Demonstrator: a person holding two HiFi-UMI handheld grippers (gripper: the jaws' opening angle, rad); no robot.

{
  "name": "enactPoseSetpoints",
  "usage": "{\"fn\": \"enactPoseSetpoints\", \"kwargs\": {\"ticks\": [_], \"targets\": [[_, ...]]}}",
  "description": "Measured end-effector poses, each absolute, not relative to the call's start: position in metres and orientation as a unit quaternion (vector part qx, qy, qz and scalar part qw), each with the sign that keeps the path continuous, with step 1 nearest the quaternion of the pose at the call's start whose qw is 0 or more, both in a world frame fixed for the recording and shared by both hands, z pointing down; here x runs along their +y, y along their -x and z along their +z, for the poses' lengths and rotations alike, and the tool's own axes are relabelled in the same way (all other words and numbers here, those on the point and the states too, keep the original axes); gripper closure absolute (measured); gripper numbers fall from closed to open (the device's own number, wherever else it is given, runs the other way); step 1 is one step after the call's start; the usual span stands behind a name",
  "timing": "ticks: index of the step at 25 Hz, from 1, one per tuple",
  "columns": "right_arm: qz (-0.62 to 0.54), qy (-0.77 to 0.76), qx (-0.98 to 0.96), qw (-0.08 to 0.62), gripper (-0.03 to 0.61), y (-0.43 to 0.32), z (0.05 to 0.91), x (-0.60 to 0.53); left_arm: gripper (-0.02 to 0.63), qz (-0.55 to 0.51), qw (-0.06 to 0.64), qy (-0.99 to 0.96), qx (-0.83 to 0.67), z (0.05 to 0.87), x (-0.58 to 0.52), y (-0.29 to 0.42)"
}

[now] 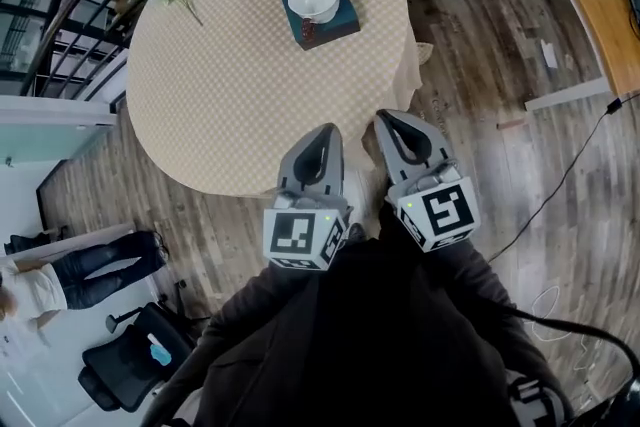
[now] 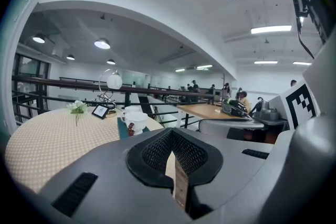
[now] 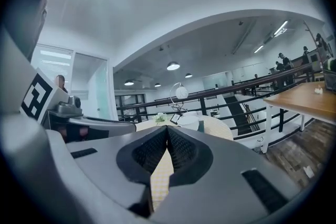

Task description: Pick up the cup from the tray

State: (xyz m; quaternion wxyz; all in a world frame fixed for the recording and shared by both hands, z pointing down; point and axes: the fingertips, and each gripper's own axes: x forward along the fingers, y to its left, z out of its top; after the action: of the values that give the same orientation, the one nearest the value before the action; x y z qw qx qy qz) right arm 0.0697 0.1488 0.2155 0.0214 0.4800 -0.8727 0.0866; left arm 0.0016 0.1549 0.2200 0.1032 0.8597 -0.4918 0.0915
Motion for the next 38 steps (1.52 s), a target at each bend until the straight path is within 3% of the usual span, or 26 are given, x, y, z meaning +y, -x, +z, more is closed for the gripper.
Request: {"fn": "enactPoseSetpoints", "kwargs": {"ticks": [24,38], "targets": [[0.046,-0.413,-0.909,0.030,0.571,-0.060,0.194,0.047,0.611,0.048,0.091,-0.816,-0.569,0.200,0.065,0.017],[0.107,-0.422,-0.896,0.083,0.571,-0.034,0.253,-0.025,0.609,0.073,0.163,-0.804,-0.567,0.270,-0.005,0.048]]}}
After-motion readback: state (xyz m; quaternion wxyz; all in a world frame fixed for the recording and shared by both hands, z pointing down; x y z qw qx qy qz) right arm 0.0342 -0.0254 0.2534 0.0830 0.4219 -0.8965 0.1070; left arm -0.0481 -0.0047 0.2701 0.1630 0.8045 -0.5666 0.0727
